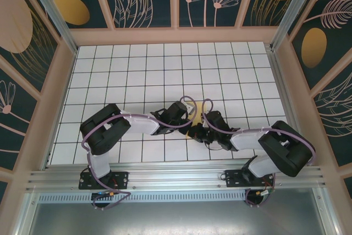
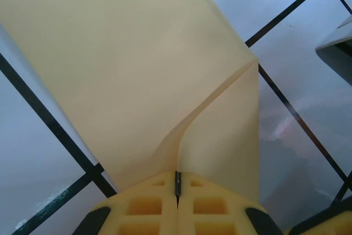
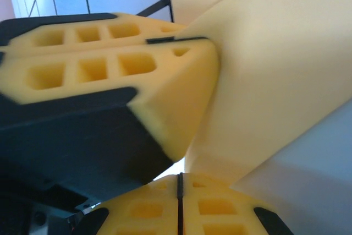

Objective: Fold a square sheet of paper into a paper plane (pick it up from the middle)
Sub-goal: Third fold the triangle at the center of the table.

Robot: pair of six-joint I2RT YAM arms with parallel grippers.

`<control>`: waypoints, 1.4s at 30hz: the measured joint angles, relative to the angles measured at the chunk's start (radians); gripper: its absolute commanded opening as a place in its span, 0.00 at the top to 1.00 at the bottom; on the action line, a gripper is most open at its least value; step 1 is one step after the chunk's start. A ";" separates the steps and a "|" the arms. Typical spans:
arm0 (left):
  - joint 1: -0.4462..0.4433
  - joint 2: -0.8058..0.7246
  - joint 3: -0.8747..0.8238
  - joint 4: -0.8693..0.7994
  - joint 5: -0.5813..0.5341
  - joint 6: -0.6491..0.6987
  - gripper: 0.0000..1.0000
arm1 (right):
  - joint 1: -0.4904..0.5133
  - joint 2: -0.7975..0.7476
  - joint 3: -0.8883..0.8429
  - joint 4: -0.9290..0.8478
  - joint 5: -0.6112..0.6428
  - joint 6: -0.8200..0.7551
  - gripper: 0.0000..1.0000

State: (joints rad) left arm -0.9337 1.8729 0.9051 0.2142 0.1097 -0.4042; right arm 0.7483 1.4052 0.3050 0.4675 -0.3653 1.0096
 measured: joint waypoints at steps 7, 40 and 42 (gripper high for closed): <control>0.002 0.000 0.000 0.000 0.007 0.000 1.00 | 0.033 0.043 0.001 0.011 0.020 0.021 0.91; 0.014 -0.001 -0.002 0.001 -0.008 -0.009 1.00 | 0.082 -0.021 0.083 -0.197 0.173 0.008 0.89; 0.012 -0.002 -0.002 0.000 -0.013 -0.013 1.00 | 0.056 -0.070 0.076 -0.214 0.177 -0.007 0.88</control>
State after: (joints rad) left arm -0.9215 1.8709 0.9031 0.2146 0.0967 -0.4171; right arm 0.8043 1.3354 0.3809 0.2539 -0.1879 1.0023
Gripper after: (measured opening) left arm 0.042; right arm 0.111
